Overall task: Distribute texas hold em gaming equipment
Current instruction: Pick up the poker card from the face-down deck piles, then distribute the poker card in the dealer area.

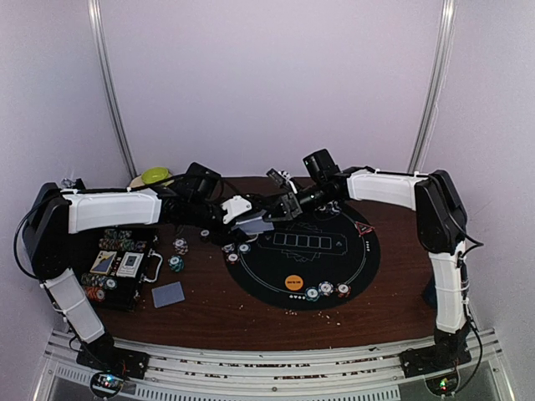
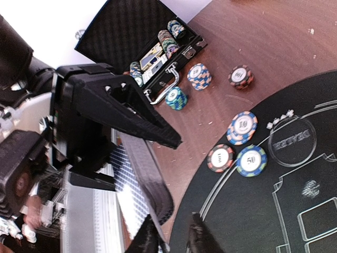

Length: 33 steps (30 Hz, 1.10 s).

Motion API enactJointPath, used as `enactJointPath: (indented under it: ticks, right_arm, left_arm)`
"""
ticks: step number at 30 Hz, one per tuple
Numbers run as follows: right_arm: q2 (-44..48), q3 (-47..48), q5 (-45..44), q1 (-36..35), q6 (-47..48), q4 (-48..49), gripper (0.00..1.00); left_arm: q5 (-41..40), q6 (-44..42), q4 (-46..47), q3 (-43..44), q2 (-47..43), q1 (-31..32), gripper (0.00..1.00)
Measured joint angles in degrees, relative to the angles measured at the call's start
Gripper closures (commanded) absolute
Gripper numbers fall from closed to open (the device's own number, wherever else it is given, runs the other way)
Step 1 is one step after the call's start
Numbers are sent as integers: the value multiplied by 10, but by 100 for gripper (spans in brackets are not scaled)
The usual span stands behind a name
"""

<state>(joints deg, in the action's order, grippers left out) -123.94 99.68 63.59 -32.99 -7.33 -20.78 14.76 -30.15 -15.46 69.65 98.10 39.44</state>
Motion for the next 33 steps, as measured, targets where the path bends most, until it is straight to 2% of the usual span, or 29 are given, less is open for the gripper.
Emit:
enactJointPath:
  ticks: [6, 15, 25, 33]
  right_arm:
    - [5, -5, 29, 0, -1, -2, 100]
    - [15, -23, 46, 12, 0, -2, 100]
    - [66, -46, 43, 47, 30, -24, 100]
    - [92, -46, -3, 72, 50, -30, 100]
  left_arm:
    - [0, 0, 0, -2, 0, 0, 97]
    - [0, 0, 7, -5, 0, 0, 97]
    - [-7, -1, 9, -7, 0, 0, 97]
    - [-19, 0, 22, -9, -2, -4, 97]
